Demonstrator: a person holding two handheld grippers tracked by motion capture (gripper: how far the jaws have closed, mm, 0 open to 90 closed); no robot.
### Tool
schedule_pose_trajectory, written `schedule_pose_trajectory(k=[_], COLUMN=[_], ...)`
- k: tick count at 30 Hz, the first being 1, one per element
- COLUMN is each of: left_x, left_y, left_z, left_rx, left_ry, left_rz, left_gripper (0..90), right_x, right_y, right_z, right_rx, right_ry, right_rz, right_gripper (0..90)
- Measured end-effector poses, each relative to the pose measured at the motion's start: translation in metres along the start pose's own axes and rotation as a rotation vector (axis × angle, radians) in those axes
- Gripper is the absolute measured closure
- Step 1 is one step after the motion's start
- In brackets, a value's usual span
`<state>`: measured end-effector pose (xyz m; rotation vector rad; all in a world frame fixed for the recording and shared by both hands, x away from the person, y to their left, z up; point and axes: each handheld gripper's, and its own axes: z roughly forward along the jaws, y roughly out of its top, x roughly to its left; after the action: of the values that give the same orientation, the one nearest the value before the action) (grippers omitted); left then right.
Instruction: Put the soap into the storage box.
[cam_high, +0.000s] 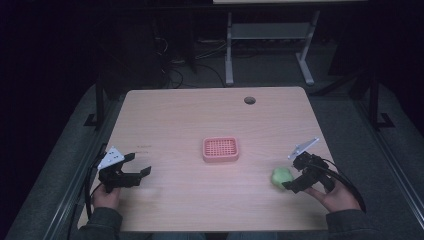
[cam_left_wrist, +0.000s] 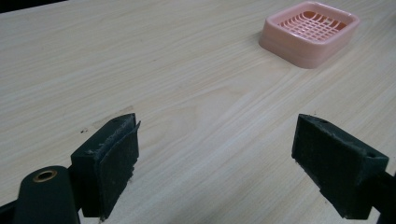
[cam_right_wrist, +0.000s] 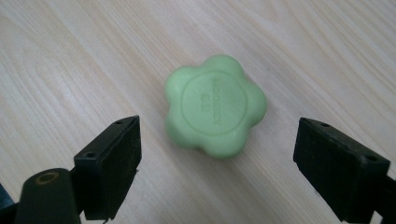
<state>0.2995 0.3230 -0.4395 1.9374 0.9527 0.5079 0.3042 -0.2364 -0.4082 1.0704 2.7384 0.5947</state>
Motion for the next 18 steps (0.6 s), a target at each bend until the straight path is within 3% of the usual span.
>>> schedule_pose_trajectory(k=[18], left_x=[0.0], left_y=[0.0], left_z=[-0.001], left_rx=[-0.005], left_ry=[-0.004], left_rz=[-0.007], left_gripper=[14.4], right_x=[-0.002], right_y=[0.022], right_z=[0.026], right_rx=[0.091], right_ry=[0.017], right_rz=[-0.024], right_gripper=[15.3])
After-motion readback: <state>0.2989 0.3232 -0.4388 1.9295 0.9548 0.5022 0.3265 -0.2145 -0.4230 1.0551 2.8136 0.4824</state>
